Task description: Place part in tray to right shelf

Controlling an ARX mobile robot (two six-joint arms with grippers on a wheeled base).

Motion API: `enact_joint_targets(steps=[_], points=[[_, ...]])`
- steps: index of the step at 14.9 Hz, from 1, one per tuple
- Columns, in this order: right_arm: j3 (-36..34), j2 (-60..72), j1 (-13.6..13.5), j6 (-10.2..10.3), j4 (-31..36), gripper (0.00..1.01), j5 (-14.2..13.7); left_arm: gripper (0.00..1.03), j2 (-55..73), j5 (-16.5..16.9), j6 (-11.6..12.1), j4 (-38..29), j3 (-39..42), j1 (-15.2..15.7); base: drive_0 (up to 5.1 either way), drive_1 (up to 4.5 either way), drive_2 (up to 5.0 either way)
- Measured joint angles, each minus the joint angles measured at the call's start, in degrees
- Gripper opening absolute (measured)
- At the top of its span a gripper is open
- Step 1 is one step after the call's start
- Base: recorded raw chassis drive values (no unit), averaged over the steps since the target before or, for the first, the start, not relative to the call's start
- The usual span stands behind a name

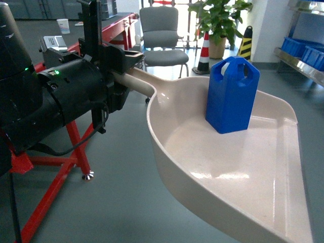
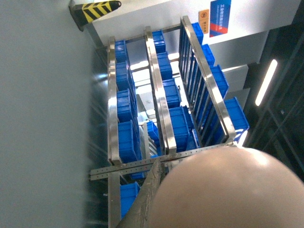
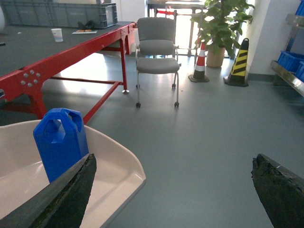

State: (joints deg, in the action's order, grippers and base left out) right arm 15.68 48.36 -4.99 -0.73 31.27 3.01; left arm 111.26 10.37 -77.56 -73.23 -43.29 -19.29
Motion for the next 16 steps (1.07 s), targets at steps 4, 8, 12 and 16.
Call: enact_joint_targets(steps=[4, 8, 12, 16], points=[[0.0, -0.1, 0.0, 0.0, 0.0, 0.98, 0.0, 0.12, 0.0, 0.1, -0.1, -0.1, 0.0, 0.0, 0.0, 4.34, -4.3], [0.0, -0.1, 0.0, 0.0, -0.2, 0.98, 0.0, 0.12, 0.0, 0.1, 0.0, 0.0, 0.0, 0.0, 0.0, 4.36, -4.3], [0.0, -0.2, 0.0, 0.0, 0.3, 0.98, 0.0, 0.12, 0.0, 0.1, 0.0, 0.0, 0.0, 0.0, 0.2, 4.48, -4.2], [0.0, 0.2, -0.2, 0.0, 0.0, 0.98, 0.0, 0.12, 0.0, -0.4, 0.0, -0.3, -0.1, 0.5, -1.5, -1.46, -1.5]])
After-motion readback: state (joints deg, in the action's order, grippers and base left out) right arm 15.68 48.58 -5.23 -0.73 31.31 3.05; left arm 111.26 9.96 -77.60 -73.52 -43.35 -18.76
